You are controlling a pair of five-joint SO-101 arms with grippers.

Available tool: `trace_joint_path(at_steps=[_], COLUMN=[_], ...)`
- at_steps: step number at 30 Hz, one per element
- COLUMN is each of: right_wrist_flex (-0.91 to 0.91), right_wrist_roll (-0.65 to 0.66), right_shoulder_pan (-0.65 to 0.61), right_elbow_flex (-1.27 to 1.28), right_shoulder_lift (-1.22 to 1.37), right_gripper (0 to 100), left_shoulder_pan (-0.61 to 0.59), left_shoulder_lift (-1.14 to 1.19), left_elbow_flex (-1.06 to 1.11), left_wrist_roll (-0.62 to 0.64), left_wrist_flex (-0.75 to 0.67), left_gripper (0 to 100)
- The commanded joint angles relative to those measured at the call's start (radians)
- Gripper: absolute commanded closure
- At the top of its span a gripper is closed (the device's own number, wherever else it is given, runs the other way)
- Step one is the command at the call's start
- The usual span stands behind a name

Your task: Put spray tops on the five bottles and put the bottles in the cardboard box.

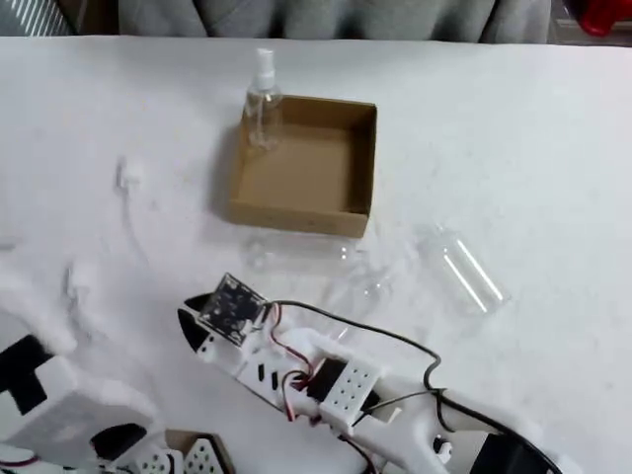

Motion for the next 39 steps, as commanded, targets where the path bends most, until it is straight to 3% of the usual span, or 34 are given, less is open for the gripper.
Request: trace_joint_path(at_steps=[1, 10, 17, 27, 30, 36, 39], right_wrist_flex=[-0.001, 0.002, -0.001, 0.013, 0.111, 0.332, 0.395], right_wrist_roll=[-0.086, -0.245, -0.250, -0.247, -0.252, -0.255, -0.256], right_shoulder_pan=[-0.007, 0.031, 0.045, 0.044, 0.044, 0.044, 0.039], right_elbow_flex=[-0.081, -0.242, -0.537, -0.790, -0.921, -1.208, -1.269], right_shoulder_lift=[-0.002, 0.194, 0.507, 0.682, 0.753, 0.888, 0.921], right_gripper=[98.3, 98.3, 98.1, 98.0, 97.6, 84.4, 82.9], left_shoulder_pan=[-0.154, -0.320, -0.375, -0.452, -0.469, -0.489, -0.489], left_shoulder_lift=[-0.059, -0.058, -0.045, 0.116, 0.134, 0.133, 0.131], left_elbow_flex=[-0.011, -0.003, -0.002, -0.011, -0.011, -0.011, -0.012], left_wrist_roll=[-0.054, -0.204, -0.219, -0.221, -0.221, -0.221, -0.221], left_wrist_flex=[-0.046, -0.064, -0.103, -0.227, -0.247, -0.255, -0.255], left_gripper=[94, 94, 94, 94, 94, 94, 94])
